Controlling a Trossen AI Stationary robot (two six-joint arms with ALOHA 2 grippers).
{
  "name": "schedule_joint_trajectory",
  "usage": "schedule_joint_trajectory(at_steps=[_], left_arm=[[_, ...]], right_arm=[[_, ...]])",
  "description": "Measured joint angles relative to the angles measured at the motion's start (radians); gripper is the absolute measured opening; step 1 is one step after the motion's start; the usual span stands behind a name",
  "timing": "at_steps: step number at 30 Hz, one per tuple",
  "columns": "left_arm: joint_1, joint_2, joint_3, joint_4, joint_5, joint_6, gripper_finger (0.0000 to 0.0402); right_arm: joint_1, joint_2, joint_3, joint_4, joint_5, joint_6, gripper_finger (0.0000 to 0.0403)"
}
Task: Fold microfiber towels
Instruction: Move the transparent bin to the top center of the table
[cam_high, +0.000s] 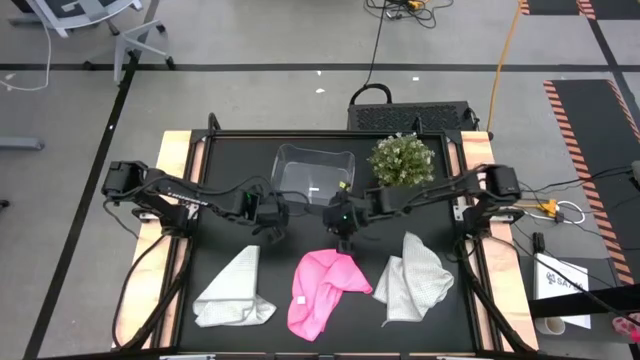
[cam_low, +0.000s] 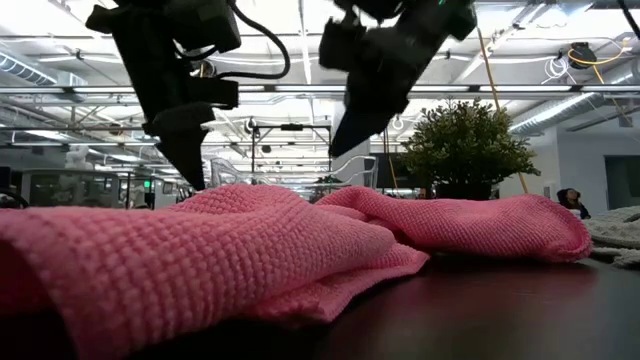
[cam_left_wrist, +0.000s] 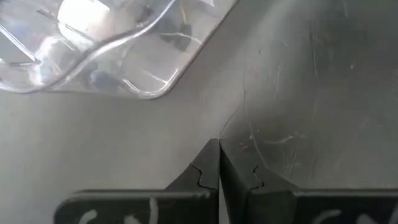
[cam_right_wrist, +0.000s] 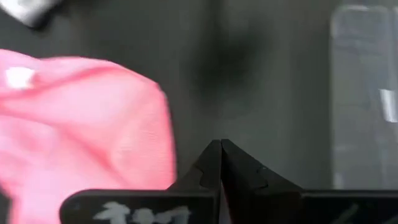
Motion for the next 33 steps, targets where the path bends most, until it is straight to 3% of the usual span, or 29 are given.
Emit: schedule_joint_trajectory(at_steps=[7, 25, 33], left_arm=[[-0.005, 0.000, 0.000, -0.008, -0.013, 0.003, 0.0006], [0.059, 0.000, 0.000, 0.001, -0.113, 0.105, 0.0012], [0.142, 0.000, -0.071, 0.211, -0.123, 0.183, 0.0014]], right_arm=[[-0.072, 0.019, 0.000, -0.018, 0.152, -0.128, 0.0000], [-0.210, 0.019, 0.000, -0.012, 0.209, -0.241, 0.0000], [-0.221, 0.020, 0.000, -0.008, 0.209, -0.231, 0.0000]])
